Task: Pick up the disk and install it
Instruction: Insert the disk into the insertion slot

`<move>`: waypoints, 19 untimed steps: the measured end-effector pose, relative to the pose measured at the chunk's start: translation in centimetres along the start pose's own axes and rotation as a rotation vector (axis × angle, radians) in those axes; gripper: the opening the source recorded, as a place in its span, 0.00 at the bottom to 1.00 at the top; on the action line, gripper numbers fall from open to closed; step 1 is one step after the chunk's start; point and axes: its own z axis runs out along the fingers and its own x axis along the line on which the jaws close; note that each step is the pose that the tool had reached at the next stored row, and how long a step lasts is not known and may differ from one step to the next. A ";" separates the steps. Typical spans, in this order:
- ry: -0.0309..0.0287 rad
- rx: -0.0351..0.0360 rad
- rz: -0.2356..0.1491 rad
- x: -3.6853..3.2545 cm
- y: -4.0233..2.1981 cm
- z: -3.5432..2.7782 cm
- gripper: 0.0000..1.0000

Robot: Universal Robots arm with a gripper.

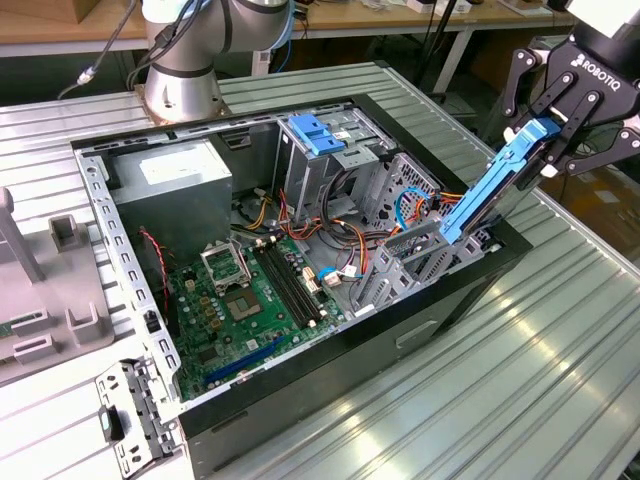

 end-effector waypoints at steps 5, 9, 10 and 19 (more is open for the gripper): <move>-0.0001 0.0000 0.000 -0.07 0.70 0.14 0.36; -0.0005 0.0000 0.000 -0.19 1.74 0.25 0.36; -0.0006 0.0000 0.000 -0.24 1.94 0.28 0.36; -0.0013 -0.0001 0.000 -0.55 3.79 0.96 0.36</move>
